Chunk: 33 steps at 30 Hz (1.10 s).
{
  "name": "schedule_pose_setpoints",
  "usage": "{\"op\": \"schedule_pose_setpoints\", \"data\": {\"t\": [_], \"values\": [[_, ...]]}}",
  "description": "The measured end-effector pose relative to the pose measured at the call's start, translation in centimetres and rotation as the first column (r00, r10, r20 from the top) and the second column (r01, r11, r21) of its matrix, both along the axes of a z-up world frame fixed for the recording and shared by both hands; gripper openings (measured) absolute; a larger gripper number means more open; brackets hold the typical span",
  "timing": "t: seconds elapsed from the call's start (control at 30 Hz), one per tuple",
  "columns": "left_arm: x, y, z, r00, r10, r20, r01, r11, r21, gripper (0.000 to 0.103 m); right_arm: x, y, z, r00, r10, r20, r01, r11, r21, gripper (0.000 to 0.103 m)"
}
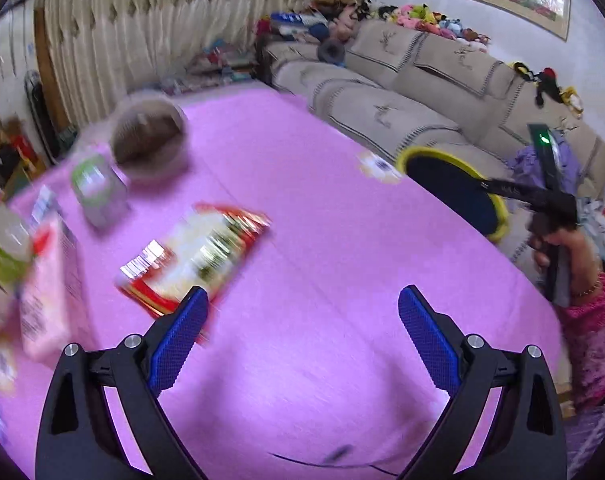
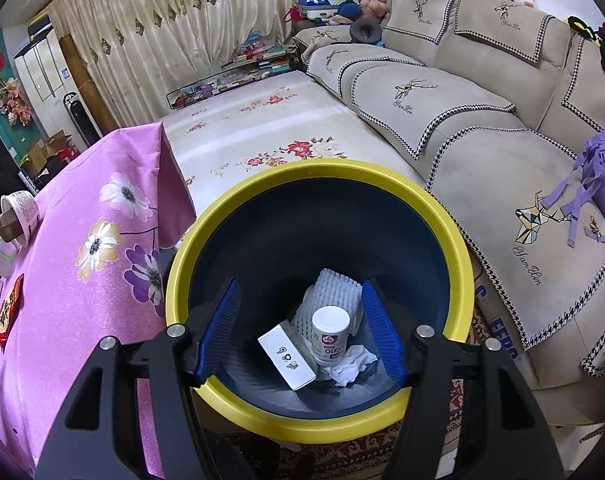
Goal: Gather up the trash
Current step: 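Reach the left gripper to the red-and-white rice cracker bag and grasp it, then carry the cracker bag with the left gripper into the bin and release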
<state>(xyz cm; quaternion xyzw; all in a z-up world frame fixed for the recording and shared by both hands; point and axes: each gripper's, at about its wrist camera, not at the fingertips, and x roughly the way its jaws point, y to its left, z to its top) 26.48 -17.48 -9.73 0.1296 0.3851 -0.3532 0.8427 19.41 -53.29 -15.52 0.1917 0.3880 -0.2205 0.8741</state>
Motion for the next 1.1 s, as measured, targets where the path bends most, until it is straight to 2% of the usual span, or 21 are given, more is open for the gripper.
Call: {"op": "schedule_pose_setpoints", "data": {"t": [0.2,0.3,0.53,0.67,0.77,0.9,0.97,1.1], "values": [[4.3,-0.5,-0.5,1.0,0.025,0.009,-0.026,0.996,0.081,0.095,-0.2,-0.3,0.2,1.0,-0.004,0.01,0.004,1.0,0.007,0.06],[6.2,-0.8,-1.6,0.999,0.039,0.006,-0.039,0.992,0.124,0.095,-0.1,-0.5,0.1,1.0,-0.003,0.007,0.003,1.0,0.009,0.06],[8.9,-1.2,-3.8,0.996,0.076,-0.045,-0.068,0.984,0.167,0.095,0.2,-1.0,-0.1,1.0,-0.002,0.002,0.002,1.0,0.015,0.061],[9.2,-1.5,-4.2,0.995,0.083,-0.053,-0.074,0.984,0.162,0.094,0.3,-1.1,-0.5,1.0,0.0,0.0,0.0,1.0,0.022,0.061],[8.8,-1.5,-4.1,0.996,0.073,-0.044,-0.066,0.986,0.15,0.083,0.3,-1.1,-0.7,1.0,0.003,0.002,-0.003,0.999,0.033,0.061],[7.7,-1.4,-3.8,0.998,0.05,-0.033,-0.045,0.99,0.134,0.054,0.3,-1.2,-0.9,1.0,0.009,0.008,-0.01,0.999,0.045,0.061],[7.3,-1.1,-3.6,0.998,0.049,-0.029,-0.045,0.99,0.131,0.044,0.3,-1.1,-0.8,1.0,0.014,0.012,-0.014,0.999,0.05,0.061],[6.8,-1.4,-3.3,0.998,0.045,-0.046,-0.039,0.993,0.111,0.029,-0.2,-1.1,-0.6,0.999,0.016,0.028,-0.018,0.998,0.055,0.061]]}}
